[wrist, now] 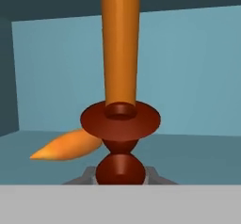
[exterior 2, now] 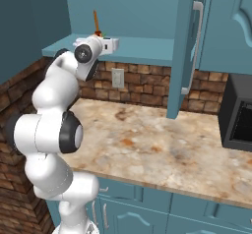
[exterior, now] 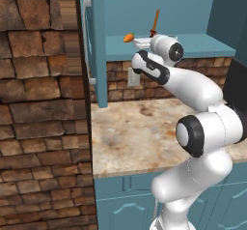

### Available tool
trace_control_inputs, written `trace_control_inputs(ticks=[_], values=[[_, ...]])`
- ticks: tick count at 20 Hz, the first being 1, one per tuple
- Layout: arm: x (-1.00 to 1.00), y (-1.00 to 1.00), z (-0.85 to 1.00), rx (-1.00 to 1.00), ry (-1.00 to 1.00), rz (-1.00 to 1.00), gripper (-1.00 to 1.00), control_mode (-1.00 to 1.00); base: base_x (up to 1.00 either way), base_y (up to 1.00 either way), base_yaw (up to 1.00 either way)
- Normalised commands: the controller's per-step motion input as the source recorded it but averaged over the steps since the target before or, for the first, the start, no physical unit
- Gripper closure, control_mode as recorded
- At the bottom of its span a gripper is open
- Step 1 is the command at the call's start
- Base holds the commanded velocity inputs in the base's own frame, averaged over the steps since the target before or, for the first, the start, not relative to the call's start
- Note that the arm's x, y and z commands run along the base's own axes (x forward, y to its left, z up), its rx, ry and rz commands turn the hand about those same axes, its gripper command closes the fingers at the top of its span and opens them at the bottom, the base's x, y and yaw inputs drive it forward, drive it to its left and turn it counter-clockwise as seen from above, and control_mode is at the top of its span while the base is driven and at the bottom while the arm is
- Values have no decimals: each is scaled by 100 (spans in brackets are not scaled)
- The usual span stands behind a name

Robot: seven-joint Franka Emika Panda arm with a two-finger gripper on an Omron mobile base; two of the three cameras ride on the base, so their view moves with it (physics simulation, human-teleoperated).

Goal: Pick the candle and candle from the dining table and place them in the open cabinet. Close the cabinet after placing the objects.

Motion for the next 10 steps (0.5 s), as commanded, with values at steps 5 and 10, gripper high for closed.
trace_control_inputs(ticks=[5,10], values=[[8,0,-1,0,0,0,-100,-100,0,0,0],[10,0,-2,0,0,0,-100,-100,0,0,0]])
